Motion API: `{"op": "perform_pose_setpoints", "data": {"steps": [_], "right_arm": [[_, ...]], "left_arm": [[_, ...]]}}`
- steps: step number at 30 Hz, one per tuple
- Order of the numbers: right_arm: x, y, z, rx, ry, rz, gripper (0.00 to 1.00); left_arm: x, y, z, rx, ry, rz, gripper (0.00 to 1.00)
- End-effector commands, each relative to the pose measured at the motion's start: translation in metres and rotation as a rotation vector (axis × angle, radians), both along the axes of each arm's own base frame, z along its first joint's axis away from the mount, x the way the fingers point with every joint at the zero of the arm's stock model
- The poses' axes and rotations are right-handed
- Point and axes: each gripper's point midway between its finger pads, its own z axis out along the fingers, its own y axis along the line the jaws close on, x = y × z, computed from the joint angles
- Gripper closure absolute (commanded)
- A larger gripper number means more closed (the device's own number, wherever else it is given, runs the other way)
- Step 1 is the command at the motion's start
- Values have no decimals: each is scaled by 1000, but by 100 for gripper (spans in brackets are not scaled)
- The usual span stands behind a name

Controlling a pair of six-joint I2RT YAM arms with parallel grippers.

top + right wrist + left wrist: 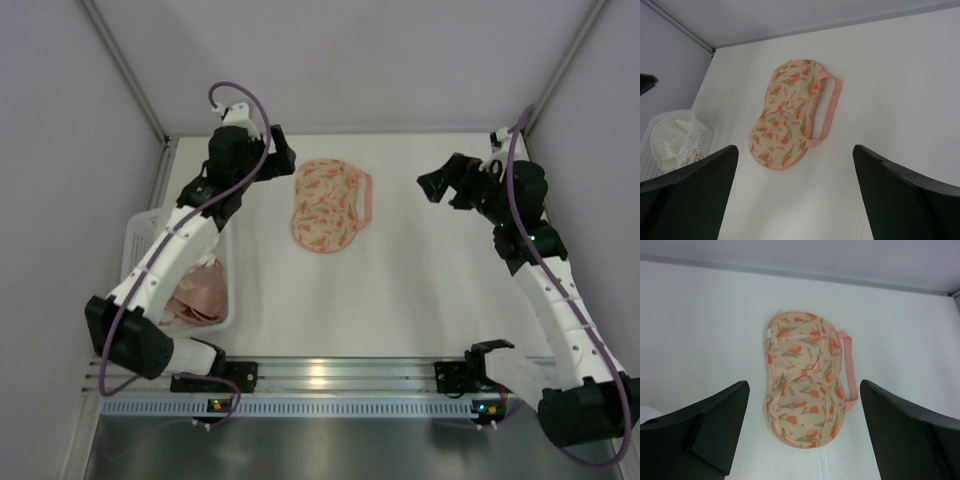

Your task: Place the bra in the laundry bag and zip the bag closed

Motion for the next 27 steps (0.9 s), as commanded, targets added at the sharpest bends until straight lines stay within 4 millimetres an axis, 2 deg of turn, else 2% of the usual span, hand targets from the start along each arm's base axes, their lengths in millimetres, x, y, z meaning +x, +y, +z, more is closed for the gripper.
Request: {"op": "perform_pose_setpoints", "data": {"steps": [1, 2, 4, 6, 8, 9, 10, 11, 12, 13, 14, 15, 16, 17, 18, 19, 21, 23, 27], "right_arm": [[-23, 2, 18, 16, -55, 22, 1], [-28, 1, 20, 16, -55, 22, 1], [-39, -2, 33, 15, -93, 17, 1], [-50, -5, 43, 12, -118, 15, 1], [-57, -9, 42, -1, -117, 2, 1], [-64, -18, 43, -13, -129, -42, 1], [-66, -24, 23, -30, -100, -71, 1], [-77, -30, 24, -28, -136, -100, 1], [-77, -39, -4, -45, -100, -149, 1], [-80, -44, -12, -39, -106, -175, 1], [-90, -49, -8, -20, -150, -198, 1], [-90, -51, -28, -7, -123, -220, 1], [-91, -51, -28, 7, -145, -223, 1], [-95, -51, -28, 20, -164, -223, 1], [-93, -53, -44, 27, -136, -241, 1], [-91, -56, -49, 32, -131, -260, 1], [-87, -62, -71, 37, -72, -310, 1], [-83, -59, -82, 27, -30, -300, 1], [-76, -51, -74, 16, -37, -251, 1]], "left_arm": [[-41, 32, 16, 71, -3, 49, 2], [-56, 41, 24, 68, -20, 61, 2], [-71, 48, 23, 72, -20, 67, 2], [-93, 59, 12, 78, -8, 79, 2], [-116, 67, -5, 70, 10, 87, 2], [-123, 70, -10, 63, 11, 94, 2], [-131, 73, -14, 52, 12, 99, 2], [-145, 78, -20, 28, 2, 105, 2], [-151, 81, -20, 15, -11, 116, 2], [-156, 85, -19, -1, -29, 131, 2], [-165, 89, -18, -26, -53, 144, 2], [-169, 93, -17, -32, -67, 160, 2], [-174, 100, -12, -39, -100, 186, 2], [-176, 105, -18, -32, -98, 207, 2], [-178, 108, -20, -29, -100, 221, 2], [-181, 111, -18, -33, -115, 231, 2], [-184, 112, -27, -24, -98, 228, 2], [-187, 110, -31, -25, -89, 210, 2], [-187, 109, -33, -27, -81, 207, 2]]}}
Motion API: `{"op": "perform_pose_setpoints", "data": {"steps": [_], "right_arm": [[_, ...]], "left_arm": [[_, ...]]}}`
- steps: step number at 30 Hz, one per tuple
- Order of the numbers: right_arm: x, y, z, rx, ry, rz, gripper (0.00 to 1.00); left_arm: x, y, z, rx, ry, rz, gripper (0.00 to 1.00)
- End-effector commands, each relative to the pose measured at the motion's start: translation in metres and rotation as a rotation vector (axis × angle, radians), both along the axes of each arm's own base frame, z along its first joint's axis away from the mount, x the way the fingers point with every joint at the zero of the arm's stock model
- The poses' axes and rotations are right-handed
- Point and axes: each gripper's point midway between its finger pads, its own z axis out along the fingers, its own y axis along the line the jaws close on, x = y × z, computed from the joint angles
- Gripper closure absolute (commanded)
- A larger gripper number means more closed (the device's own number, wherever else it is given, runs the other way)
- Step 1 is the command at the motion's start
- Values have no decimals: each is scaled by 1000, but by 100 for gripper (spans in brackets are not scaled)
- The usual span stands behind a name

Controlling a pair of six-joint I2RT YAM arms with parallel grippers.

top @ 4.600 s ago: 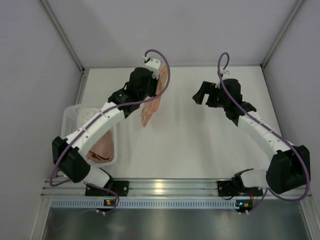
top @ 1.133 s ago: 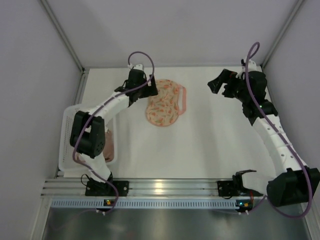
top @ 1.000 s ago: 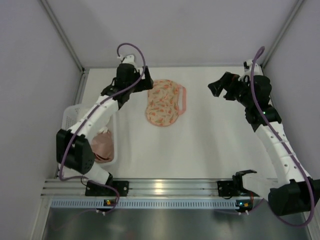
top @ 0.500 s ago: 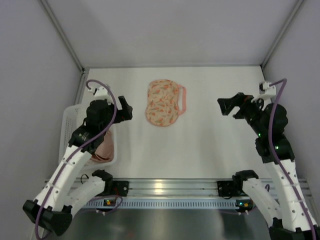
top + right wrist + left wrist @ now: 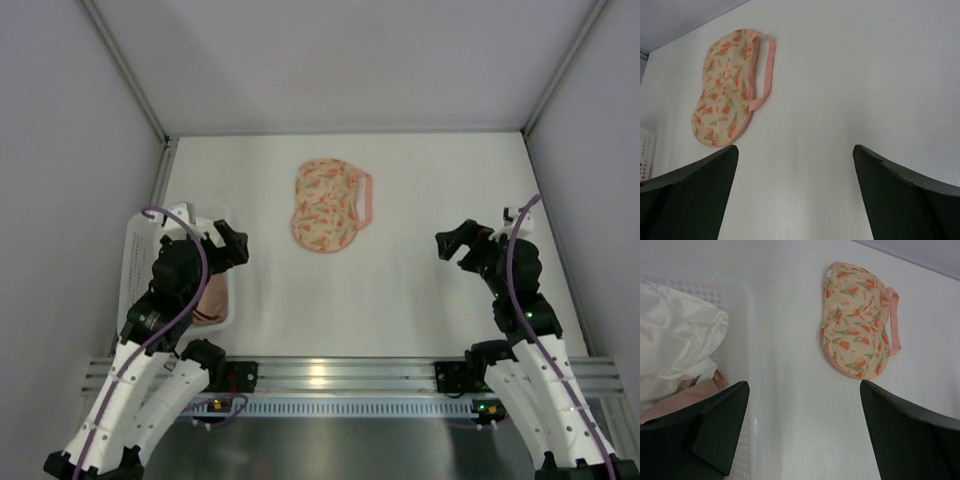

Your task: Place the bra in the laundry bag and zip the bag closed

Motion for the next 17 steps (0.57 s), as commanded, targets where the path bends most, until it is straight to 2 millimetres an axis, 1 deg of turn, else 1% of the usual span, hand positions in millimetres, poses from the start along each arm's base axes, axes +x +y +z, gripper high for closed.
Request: {"op": "perform_pose_setpoints", "data": {"steps": [1, 2, 3, 6, 12, 15, 17], "right_arm": [[12, 4, 38, 14, -114, 9, 1], [13, 4, 41, 13, -119, 10, 1], [13, 5, 49, 15, -144, 15, 1], [14, 7, 60, 18, -188, 31, 0], [17, 6, 65, 18, -197, 24, 1], [19, 7, 73, 25, -232, 26, 1], [22, 7, 74, 19, -219, 22, 0]], "left_arm": [[2, 3, -2, -4, 0, 21, 2], [2, 3, -1, -4, -3, 25, 2], [3, 5, -2, 0, -2, 34, 2], [3, 9, -3, 10, -1, 52, 2], [5, 12, -7, 18, 10, 78, 2], [8, 16, -5, 19, 9, 110, 2], [10, 21, -3, 9, 6, 147, 2]]}}
